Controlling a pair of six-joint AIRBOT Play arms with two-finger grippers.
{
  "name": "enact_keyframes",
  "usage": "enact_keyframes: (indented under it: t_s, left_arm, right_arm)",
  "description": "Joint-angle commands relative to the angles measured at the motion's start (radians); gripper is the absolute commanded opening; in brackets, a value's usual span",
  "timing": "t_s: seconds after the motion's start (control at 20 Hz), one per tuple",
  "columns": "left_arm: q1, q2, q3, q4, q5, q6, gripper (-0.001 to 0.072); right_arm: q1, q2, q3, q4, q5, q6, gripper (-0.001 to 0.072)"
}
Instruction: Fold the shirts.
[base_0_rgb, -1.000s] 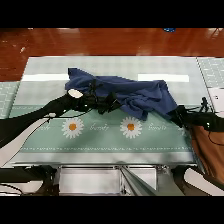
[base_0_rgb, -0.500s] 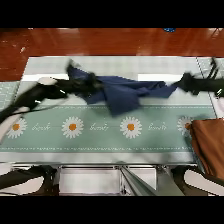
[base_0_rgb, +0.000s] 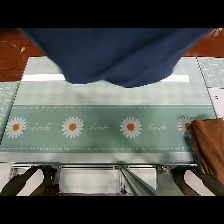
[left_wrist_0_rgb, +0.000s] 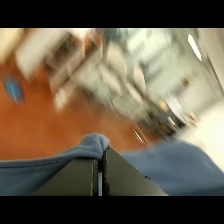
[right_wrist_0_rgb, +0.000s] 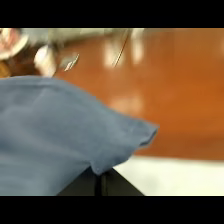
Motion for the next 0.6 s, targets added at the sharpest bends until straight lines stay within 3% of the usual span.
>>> enact_keyframes:
  t_s: [0.0, 0.15, 0.3, 0.4, 0.55]
  left_arm:
    - [0.215, 0.109, 0.18, 0.001, -0.092, 0.003, 0.0016]
    - [0.365, 0.196, 0.26, 0.054, -0.113, 0.003, 0.0017]
    - [0.276, 0.272, 0.269, 0.217, -0.113, -0.011, 0.0017]
    - [0.117, 0.325, 0.269, 0.539, -0.119, -0.074, 0.0016]
    - [-0.09, 0.403, 0.268, 1.12, -0.213, -0.262, 0.0017]
  right_arm:
    - [0.001, 0.173, 0.078, -0.151, 0.005, 0.055, 0.0024]
    - [0.001, 0.306, 0.078, -0.22, 0.053, 0.083, 0.0024]
    - [0.001, 0.397, 0.077, -0.33, 0.159, 0.14, 0.0025]
    - [0.001, 0.43, 0.077, -0.407, 0.257, 0.166, 0.0025]
    - [0.001, 0.436, 0.051, -0.46, 0.427, 0.19, 0.0025]
